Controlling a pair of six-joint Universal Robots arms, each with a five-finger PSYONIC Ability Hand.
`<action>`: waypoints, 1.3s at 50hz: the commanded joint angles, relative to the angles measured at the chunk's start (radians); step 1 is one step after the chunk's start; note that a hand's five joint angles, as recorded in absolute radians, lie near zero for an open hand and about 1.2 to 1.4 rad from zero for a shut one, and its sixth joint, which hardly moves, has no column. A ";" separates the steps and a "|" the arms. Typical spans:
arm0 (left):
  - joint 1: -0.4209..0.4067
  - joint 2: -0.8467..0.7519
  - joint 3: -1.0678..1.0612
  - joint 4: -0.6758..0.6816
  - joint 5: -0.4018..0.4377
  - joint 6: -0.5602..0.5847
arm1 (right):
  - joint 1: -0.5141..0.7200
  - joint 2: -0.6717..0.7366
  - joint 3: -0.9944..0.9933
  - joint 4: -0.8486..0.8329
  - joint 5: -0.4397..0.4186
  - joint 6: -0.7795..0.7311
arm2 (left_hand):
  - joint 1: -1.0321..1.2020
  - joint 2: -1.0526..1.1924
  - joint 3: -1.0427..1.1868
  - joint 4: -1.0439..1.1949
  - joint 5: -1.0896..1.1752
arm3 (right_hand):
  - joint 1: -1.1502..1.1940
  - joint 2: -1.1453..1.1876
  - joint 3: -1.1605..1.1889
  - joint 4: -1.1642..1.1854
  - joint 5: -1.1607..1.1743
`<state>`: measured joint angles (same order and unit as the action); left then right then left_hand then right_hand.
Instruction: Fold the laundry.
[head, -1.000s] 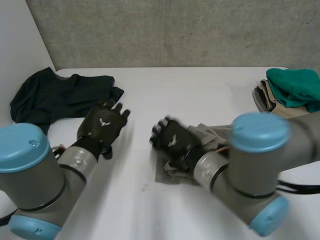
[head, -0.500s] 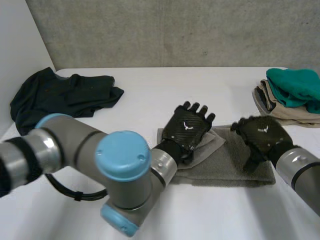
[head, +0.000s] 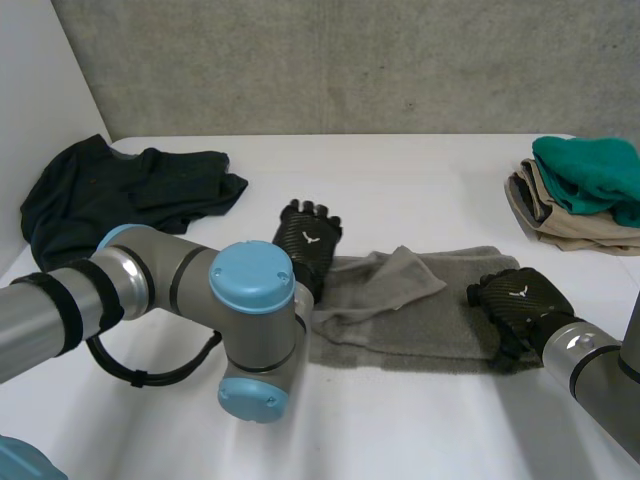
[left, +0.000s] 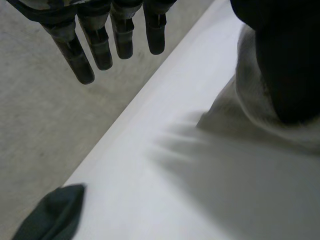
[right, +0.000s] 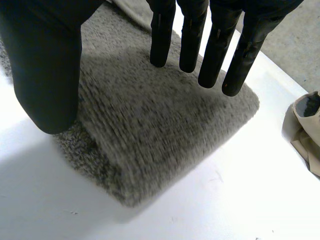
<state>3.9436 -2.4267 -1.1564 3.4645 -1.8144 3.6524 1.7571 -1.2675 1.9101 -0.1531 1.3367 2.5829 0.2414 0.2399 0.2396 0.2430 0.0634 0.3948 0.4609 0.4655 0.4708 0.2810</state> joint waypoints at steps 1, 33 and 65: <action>-0.029 0.072 -0.083 0.007 0.042 0.020 | 0.002 -0.003 0.004 0.000 -0.001 0.002 | -0.028 -0.026 -0.026 -0.029 -0.024 | 0.163 0.097 0.092 0.087 0.102; -0.006 -0.017 0.041 0.030 0.017 -0.084 | -0.044 -0.013 0.035 -0.009 0.007 -0.066 | 0.016 0.018 0.018 0.015 0.020 | 0.230 0.164 0.160 0.154 0.170; -0.043 0.351 -0.393 -0.035 0.003 -0.132 | 0.004 -0.016 -0.068 -0.095 0.048 -0.483 | -0.043 -0.041 -0.041 -0.044 -0.039 | 1.001 0.935 0.931 0.925 0.941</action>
<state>3.8751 -2.1559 -1.4918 3.4490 -1.8108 3.5269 1.7200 -1.2808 1.9182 -0.2399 1.3867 2.2606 0.2346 0.2263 0.2338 0.2227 0.0467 0.9268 1.1517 1.1809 1.1874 0.9568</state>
